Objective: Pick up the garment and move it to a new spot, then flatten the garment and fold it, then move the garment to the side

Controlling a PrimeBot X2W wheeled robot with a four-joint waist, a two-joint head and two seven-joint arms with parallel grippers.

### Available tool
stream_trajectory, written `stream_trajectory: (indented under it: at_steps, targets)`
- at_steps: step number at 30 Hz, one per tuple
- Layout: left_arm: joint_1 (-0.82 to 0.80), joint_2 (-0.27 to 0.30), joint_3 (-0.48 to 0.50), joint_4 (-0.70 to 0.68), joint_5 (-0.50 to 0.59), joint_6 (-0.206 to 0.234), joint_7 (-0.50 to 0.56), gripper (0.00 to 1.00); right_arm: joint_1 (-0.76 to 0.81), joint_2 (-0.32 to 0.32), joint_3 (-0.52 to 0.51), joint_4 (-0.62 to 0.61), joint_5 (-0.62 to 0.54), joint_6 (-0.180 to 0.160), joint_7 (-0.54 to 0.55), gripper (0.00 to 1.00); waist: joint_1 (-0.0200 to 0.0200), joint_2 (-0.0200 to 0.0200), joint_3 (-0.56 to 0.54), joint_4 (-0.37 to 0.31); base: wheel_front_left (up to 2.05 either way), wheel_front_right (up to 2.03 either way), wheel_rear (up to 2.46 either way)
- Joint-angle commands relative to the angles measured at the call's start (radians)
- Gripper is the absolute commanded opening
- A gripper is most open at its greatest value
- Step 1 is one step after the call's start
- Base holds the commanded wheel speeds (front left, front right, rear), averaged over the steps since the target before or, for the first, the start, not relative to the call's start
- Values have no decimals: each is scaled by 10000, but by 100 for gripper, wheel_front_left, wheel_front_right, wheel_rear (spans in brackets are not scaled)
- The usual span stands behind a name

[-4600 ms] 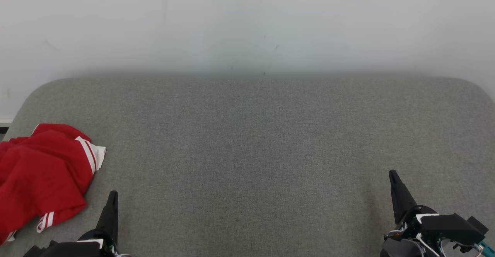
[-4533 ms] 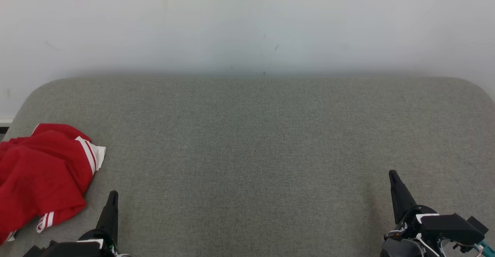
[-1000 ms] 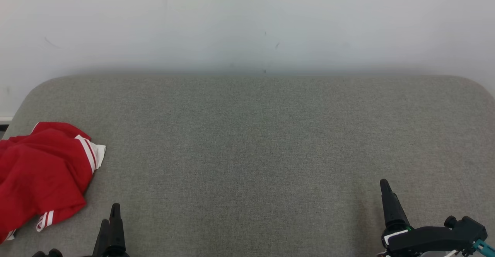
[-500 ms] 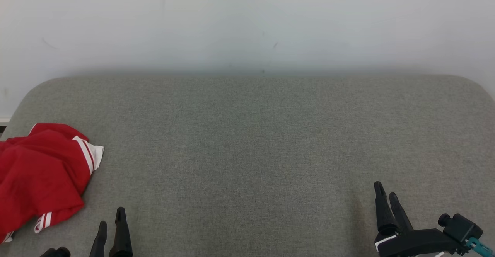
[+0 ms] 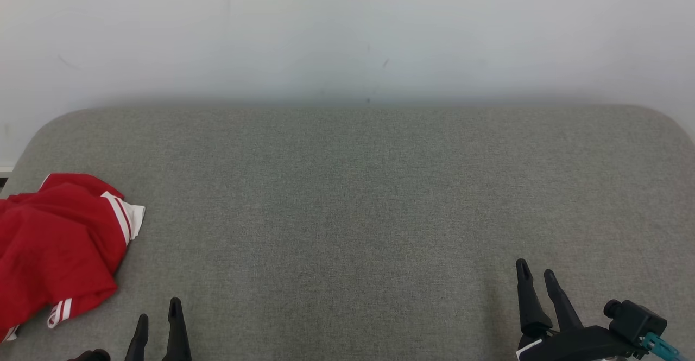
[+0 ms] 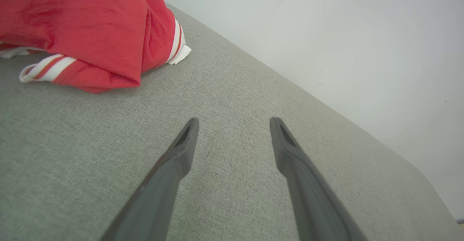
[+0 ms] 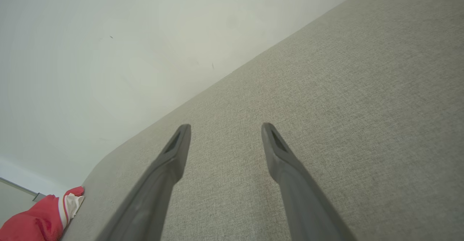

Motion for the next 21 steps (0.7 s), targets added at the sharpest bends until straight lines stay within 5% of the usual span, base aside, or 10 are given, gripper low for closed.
stream_trajectory:
  at_steps: [1, 21]
  targets:
    - [-12, 74, -9, -125, 345, 10, -127, 100, -25, -67, 37, -122, -338, -11, -109, 100, -1, -1, 7, 1, 0, 0, 0]
    - [202, 83, -200, -289, 2311, 71, -590, 100, 99, 17, -36, 49, -2411, -14, -576, 100, -1, -1, 58, -8, 0, 0, 0]
